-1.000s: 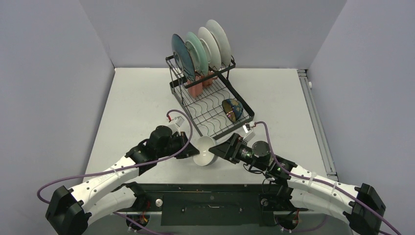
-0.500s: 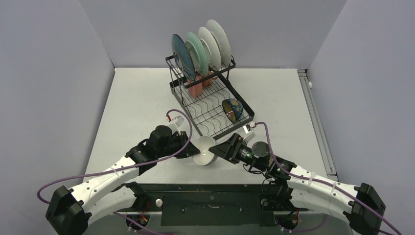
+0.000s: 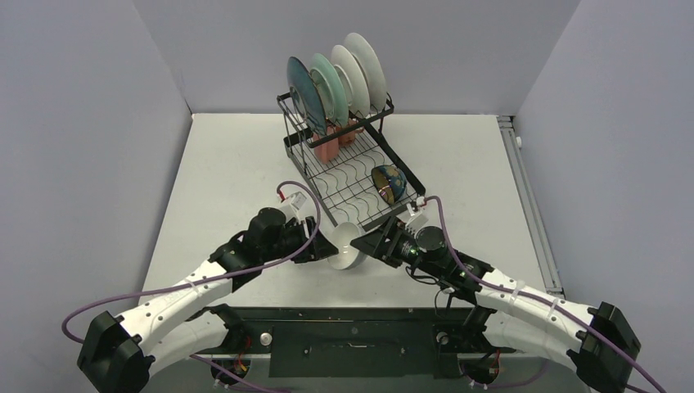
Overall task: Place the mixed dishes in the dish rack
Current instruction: Insert the bowl into the dish rack.
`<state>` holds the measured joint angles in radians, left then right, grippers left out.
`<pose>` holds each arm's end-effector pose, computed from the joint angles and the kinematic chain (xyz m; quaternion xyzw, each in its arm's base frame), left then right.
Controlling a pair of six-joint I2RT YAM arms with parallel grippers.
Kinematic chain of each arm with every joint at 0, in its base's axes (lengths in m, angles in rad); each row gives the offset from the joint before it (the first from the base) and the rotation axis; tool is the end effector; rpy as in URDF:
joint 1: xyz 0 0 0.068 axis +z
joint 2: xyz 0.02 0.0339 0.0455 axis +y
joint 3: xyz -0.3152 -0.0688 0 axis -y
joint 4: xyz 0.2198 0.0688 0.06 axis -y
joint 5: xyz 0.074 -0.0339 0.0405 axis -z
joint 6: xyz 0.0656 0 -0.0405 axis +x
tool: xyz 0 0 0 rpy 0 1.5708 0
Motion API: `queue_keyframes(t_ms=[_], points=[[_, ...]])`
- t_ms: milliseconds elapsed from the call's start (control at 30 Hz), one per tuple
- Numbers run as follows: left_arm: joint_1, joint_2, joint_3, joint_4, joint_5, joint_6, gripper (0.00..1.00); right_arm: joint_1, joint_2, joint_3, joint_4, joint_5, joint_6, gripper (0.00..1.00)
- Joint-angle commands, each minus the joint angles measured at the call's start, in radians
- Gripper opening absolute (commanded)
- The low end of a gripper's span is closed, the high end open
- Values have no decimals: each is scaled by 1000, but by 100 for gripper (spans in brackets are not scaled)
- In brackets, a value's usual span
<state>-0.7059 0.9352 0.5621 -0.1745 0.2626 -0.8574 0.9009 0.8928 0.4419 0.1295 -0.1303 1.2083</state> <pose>0.1234 -0.1276 0.2714 -0.0015 0.8668 -0.4229 0.2641 0.1040 0.1450 0.2733 0.0863 0.8057 0.5336 0.2421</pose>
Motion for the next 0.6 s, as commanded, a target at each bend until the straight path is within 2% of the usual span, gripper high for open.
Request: queue_keyframes(t_ms=[0, 233, 367, 567], points=[[28, 5, 70, 12, 3, 27, 50, -55, 18, 103, 47, -43, -56, 0], [92, -15, 160, -125, -53, 109, 58, -150, 115, 281, -108, -116, -231, 0], [123, -35, 209, -203, -73, 160, 60, -199, 202, 437, -310, -134, -397, 0], [148, -63, 220, -270, -57, 219, 61, -271, 376, 660, -500, -144, -682, 0]])
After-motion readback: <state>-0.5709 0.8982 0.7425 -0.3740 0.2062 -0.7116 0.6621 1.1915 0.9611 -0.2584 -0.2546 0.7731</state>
